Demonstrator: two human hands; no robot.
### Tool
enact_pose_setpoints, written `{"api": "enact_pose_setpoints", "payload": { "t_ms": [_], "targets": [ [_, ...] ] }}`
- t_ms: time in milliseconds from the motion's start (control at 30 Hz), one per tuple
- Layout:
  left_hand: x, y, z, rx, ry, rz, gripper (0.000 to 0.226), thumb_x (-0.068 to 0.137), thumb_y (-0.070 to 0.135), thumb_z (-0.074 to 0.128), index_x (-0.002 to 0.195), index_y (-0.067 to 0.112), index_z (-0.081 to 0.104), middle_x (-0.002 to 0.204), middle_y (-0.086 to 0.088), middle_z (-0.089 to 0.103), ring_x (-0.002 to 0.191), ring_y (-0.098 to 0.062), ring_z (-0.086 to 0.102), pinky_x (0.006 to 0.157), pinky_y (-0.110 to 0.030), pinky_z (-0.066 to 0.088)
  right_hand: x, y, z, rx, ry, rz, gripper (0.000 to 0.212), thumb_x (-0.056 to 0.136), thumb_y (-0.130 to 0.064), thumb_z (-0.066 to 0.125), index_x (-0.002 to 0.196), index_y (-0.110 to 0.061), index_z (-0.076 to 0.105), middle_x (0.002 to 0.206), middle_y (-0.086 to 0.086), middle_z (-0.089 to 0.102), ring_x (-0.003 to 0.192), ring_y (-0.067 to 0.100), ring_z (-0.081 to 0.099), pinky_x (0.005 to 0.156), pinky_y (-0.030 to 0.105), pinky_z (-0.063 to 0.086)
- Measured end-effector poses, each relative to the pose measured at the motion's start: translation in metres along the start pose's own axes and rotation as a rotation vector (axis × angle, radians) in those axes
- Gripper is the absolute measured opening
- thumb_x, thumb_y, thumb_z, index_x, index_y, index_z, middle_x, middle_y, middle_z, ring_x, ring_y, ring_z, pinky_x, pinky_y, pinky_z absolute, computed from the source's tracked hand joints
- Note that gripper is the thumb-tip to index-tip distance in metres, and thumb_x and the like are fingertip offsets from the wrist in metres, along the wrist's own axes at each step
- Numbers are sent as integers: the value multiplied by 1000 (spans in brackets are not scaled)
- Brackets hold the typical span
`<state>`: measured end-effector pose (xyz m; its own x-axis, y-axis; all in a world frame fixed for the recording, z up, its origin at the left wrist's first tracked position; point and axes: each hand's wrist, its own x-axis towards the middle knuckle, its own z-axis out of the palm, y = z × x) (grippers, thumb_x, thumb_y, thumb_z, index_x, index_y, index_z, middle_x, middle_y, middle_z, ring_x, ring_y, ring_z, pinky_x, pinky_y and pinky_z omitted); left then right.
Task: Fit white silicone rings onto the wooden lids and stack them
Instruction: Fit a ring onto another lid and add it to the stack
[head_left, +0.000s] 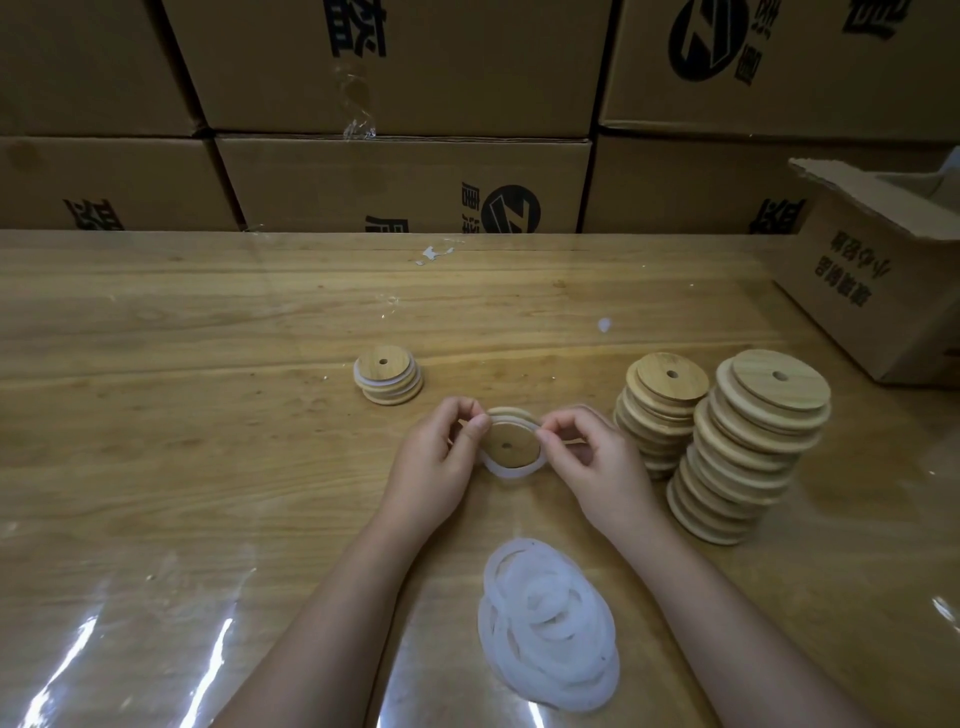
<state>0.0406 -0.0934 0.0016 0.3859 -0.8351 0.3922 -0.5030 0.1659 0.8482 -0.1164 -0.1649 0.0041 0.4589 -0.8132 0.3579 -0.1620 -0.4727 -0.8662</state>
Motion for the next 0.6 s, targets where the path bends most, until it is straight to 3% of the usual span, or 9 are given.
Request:
{"api": "enact_pose_setpoints", "payload": {
  "t_ms": [167,267,367,500,600],
  "targets": [
    [-1,-1,1,-43,-5,-42,1,86,32,54,86,31,53,74,13,56,65,-22,53,67,-44,48,-1,6,0,-5,-25,59,5,87,-10,63,84,-15,62,87,1,64,75,0,58,68,9,43],
    [-1,-1,1,32,-88,-22,19,87,34,60,102,43,52,90,21,62,74,-2,56,72,-20,47,-2,6,1,9,-37,42,16,86,-11,63,80,-25,60,87,-5,63,77,-1,59,69,8,43],
    [-1,-2,0,59,-101,1,24,90,27,60,105,45,56,92,32,64,88,11,58,75,-6,41,-2,5,1,37,-24,35,19,86,-10,63,79,-27,60,87,-8,63,79,-1,60,71,8,44],
    [1,-4,1,-32,-44,-72,18,89,21,61,107,23,66,69,29,64,59,9,55,60,-6,39,-1,6,2,28,-17,66,9,86,-9,63,82,-17,63,88,-3,65,78,0,60,70,8,44],
    [1,-4,1,-85,-25,-135,19,88,22,62,106,21,67,58,22,60,47,2,48,51,-11,41,-1,8,2,16,-25,102,7,87,-12,63,82,-16,64,86,-4,65,75,1,59,68,10,45]
  ]
}}
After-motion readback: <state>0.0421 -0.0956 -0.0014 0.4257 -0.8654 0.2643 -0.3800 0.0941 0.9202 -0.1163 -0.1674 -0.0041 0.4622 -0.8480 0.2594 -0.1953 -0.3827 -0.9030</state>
